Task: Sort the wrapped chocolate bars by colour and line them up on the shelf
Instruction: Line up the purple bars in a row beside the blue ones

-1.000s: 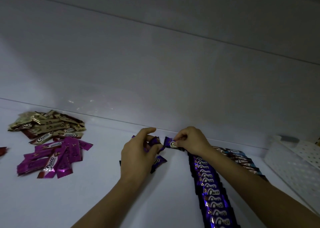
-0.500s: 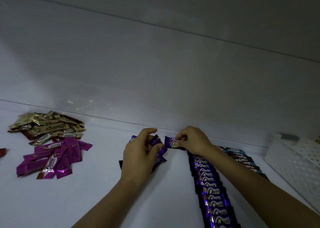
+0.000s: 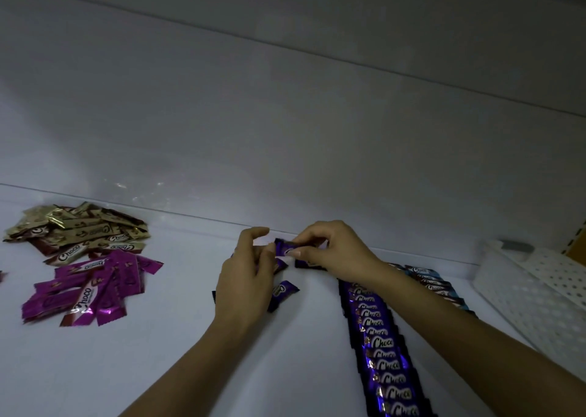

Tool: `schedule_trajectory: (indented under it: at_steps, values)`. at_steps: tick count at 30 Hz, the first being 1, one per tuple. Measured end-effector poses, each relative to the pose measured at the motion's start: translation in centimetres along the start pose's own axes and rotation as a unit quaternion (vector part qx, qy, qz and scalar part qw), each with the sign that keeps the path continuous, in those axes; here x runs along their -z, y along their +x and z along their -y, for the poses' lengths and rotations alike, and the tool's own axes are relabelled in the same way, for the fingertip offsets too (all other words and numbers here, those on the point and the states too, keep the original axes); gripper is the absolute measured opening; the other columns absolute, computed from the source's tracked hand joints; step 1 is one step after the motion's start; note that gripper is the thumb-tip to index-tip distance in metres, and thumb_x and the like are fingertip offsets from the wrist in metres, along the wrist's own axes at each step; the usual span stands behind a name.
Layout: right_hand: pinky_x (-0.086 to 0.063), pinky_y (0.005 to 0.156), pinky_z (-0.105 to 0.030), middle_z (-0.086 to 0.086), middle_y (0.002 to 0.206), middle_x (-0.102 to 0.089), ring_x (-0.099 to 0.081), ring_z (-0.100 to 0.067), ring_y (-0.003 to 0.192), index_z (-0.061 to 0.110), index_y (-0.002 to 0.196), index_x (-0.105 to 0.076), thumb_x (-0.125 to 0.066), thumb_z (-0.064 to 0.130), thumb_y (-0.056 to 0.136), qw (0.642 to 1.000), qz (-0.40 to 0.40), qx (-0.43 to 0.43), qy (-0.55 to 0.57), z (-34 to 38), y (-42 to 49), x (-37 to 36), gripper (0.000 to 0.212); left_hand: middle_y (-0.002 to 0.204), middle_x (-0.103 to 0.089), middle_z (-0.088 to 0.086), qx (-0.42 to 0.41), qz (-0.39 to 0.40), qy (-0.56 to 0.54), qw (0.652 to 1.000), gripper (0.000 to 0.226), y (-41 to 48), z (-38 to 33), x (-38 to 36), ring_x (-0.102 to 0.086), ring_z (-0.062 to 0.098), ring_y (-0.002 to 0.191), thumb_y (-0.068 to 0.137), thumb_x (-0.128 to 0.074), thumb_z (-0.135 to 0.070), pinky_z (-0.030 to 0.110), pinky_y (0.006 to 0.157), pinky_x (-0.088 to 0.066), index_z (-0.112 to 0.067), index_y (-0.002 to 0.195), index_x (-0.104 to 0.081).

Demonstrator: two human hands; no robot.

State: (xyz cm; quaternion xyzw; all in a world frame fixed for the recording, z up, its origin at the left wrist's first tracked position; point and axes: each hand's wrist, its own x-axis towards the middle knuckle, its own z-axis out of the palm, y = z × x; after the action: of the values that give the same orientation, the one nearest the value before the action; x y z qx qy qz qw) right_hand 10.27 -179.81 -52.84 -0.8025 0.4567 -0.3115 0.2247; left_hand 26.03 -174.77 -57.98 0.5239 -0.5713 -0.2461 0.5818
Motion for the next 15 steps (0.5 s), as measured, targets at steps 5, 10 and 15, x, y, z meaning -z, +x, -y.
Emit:
schedule_trajectory:
  at_steps: [5,10,15]
  values:
    - [-0.046,0.065,-0.015,0.007,0.078,-0.067,-0.058,0.005,0.065,0.015,0.086,-0.069,-0.073,0.012,0.080,0.997,-0.044,-0.045,-0.035,-1.2,-0.2,1.2,0.008,0.093,-0.049,-0.032,-0.023,0.021,0.116,0.993,0.038,0.1,0.4,-0.3,-0.052,0.002,0.091,0.097,-0.051,-0.028,0.031,0.078,-0.044,-0.030,0.133,-0.039]
    - [-0.050,0.075,-0.030,0.005,0.086,-0.063,-0.060,-0.011,0.081,0.021,0.085,-0.073,-0.078,0.025,0.075,0.981,0.065,-0.007,-0.182,-1.5,-1.8,0.4,0.012,0.098,-0.051,-0.025,-0.015,0.003,0.121,0.993,0.042,0.3,0.5,-0.2,-0.052,0.006,0.094,0.093,-0.056,-0.030,0.031,0.075,-0.046,-0.029,0.132,-0.040]
    - [-0.048,0.076,-0.033,0.005,0.086,-0.064,-0.060,-0.012,0.082,0.021,0.091,-0.077,-0.070,0.036,0.082,0.973,0.124,-0.001,-0.195,-0.9,-2.2,0.6,0.018,0.105,-0.058,-0.015,-0.027,0.018,0.240,0.970,0.038,-0.1,0.7,-0.1,-0.050,0.015,0.102,0.091,-0.054,-0.040,0.031,0.074,-0.041,-0.032,0.126,-0.045]
